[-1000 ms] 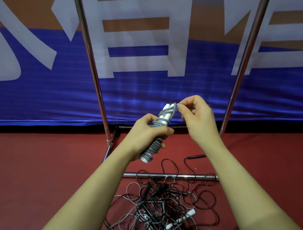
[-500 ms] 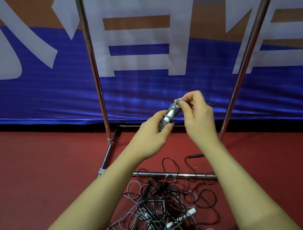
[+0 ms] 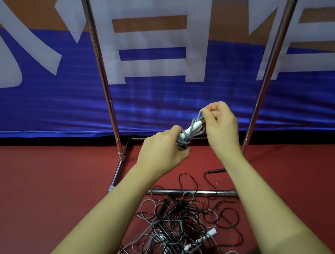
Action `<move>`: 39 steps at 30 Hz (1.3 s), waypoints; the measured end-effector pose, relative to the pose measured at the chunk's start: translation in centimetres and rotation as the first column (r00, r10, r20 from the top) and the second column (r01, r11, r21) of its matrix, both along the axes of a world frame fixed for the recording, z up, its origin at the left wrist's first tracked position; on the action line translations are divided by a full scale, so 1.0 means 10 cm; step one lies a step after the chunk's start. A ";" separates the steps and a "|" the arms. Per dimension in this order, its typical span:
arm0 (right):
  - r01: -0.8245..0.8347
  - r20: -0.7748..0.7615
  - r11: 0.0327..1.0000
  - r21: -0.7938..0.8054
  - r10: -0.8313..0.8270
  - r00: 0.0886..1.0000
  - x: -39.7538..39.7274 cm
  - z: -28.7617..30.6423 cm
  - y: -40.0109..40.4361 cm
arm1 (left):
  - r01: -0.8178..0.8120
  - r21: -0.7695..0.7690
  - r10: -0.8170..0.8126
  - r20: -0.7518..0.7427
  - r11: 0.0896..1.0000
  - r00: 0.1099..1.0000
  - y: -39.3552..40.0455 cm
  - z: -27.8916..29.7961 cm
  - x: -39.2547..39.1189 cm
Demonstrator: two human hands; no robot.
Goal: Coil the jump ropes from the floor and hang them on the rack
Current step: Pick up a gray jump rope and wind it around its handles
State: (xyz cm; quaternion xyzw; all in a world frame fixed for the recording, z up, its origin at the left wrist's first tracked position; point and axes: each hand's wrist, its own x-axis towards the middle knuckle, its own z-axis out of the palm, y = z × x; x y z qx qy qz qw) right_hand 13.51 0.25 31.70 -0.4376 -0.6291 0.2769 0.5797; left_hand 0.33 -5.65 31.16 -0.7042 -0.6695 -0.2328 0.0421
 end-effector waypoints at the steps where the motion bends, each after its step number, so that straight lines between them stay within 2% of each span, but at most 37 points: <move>1: -0.005 -0.011 1.000 -0.015 0.005 1.000 -0.01 0.00 0.00 | 0.000 0.008 0.000 -0.015 1.000 1.000 0.00 0.00 0.00; 6: -0.029 0.012 1.000 0.000 0.029 1.000 -0.04 -0.05 0.00 | 0.060 0.033 -0.057 -0.101 0.998 0.993 -0.02 -0.05 -0.06; 8: -0.031 0.028 0.999 0.025 0.030 0.999 -0.03 -0.05 0.00 | 0.056 0.055 -0.051 -0.092 0.997 0.994 -0.03 -0.06 -0.04; 10: -0.048 0.012 0.998 0.034 0.048 0.999 -0.01 -0.04 -0.01 | 0.056 0.012 -0.056 0.084 0.998 0.995 -0.03 -0.06 0.01; 12: -0.080 0.003 0.996 0.030 0.080 0.997 0.01 -0.03 -0.02 | 0.104 -0.081 -0.077 0.285 0.991 0.955 -0.02 -0.05 0.02; 15: -0.141 -0.020 0.990 0.012 0.142 0.990 -0.01 -0.02 -0.06 | 0.151 -0.089 -0.074 0.571 0.984 0.818 0.03 -0.04 -0.05; 16: -0.155 -0.010 0.988 0.023 0.155 0.988 -0.03 -0.01 -0.07 | 0.141 -0.085 -0.060 0.614 0.986 0.787 0.04 -0.05 -0.08; 18: -0.150 0.077 0.986 0.073 0.144 0.987 -0.04 0.00 -0.08 | 0.107 -0.120 -0.014 0.601 0.987 0.799 0.05 -0.04 -0.11; 20: -0.149 0.114 0.985 0.083 0.139 0.984 -0.06 0.01 -0.09 | 0.047 -0.135 0.029 0.512 0.990 0.858 0.05 -0.05 -0.10; 23: -0.181 -0.031 0.983 0.008 0.181 0.983 -0.07 0.03 -0.10 | -0.054 -0.060 0.074 0.408 0.997 0.910 0.06 -0.08 -0.07; 27: -0.271 -0.246 0.954 -0.130 0.234 0.941 -0.06 0.06 -0.06 | -0.061 -0.028 0.067 0.415 0.998 0.907 0.07 -0.10 -0.05; 32: -0.366 -0.267 0.901 -0.235 0.302 0.915 -0.05 0.04 -0.02 | -0.020 -0.097 0.064 0.474 0.995 0.878 0.08 -0.10 -0.08; 36: -0.370 -0.222 0.907 -0.201 0.326 0.919 -0.03 0.02 -0.03 | -0.031 -0.096 0.072 0.457 0.995 0.886 0.06 -0.09 -0.11; 39: -0.324 -0.178 0.942 -0.088 0.305 0.936 -0.04 0.02 -0.07 | -0.065 -0.050 0.080 0.447 0.997 0.891 0.05 -0.06 -0.09</move>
